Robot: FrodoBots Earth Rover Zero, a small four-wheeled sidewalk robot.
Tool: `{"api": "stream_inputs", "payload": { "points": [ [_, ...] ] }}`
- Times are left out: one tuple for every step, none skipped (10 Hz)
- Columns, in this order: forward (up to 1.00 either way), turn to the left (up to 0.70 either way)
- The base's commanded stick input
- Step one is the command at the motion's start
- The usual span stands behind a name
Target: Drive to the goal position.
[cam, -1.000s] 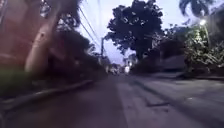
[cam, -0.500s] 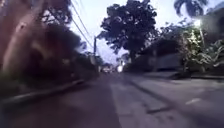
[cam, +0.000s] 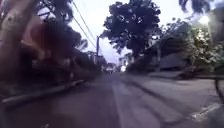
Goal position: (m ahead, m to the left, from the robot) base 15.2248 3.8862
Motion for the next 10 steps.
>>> {"api": "stream_inputs", "payload": {
  "points": [
    [0.7, 0.0],
    [0.7, 0.0],
    [0.7, 0.0],
    [0.7, 0.0],
    [0.7, 0.0],
    [0.7, 0.0],
    [0.7, 0.0],
    [0.7, 0.0],
    [0.7, 0.0],
    [0.7, 0.0]
  ]
}}
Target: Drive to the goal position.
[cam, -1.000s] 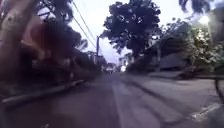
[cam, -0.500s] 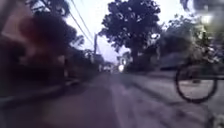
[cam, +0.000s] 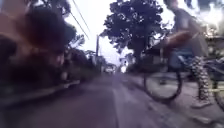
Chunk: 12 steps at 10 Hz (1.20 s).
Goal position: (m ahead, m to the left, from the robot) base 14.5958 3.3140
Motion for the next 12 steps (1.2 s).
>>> {"api": "stream_inputs", "payload": {
  "points": [
    [0.7, 0.0],
    [0.7, 0.0],
    [0.7, 0.0],
    [0.7, 0.0],
    [0.7, 0.0],
    [0.7, 0.0],
    [0.7, 0.0],
    [0.7, 0.0],
    [0.7, 0.0],
    [0.7, 0.0],
    [0.7, 0.0],
    [0.7, 0.0]
  ]
}}
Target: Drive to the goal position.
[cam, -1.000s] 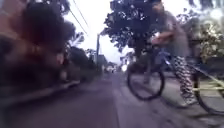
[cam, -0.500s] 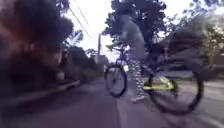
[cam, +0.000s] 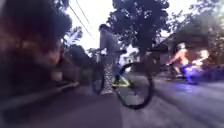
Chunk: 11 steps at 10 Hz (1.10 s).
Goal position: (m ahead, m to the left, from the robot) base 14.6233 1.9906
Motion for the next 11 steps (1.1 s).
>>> {"api": "stream_inputs", "payload": {
  "points": [
    [0.7, -0.06],
    [0.7, -0.2],
    [0.7, -0.33],
    [0.7, -0.35],
    [0.7, -0.19],
    [0.7, 0.0],
    [0.7, 0.0],
    [0.7, 0.0],
    [0.7, 0.0],
    [0.7, 0.0],
    [0.7, 0.0]
  ]
}}
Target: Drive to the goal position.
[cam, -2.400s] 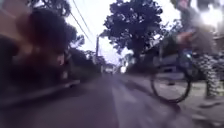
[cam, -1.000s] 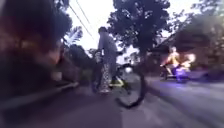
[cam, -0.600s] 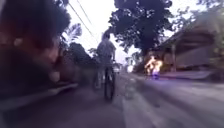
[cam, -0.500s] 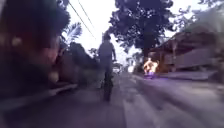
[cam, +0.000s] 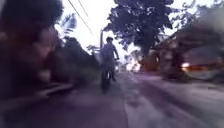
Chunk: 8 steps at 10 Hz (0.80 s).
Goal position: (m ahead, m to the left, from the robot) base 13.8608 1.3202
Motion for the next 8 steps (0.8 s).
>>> {"api": "stream_inputs", "payload": {
  "points": [
    [0.7, 0.0],
    [0.7, 0.0],
    [0.7, 0.0],
    [0.7, 0.0],
    [0.7, 0.0],
    [0.7, 0.0],
    [0.7, 0.0],
    [0.7, 0.0]
  ]
}}
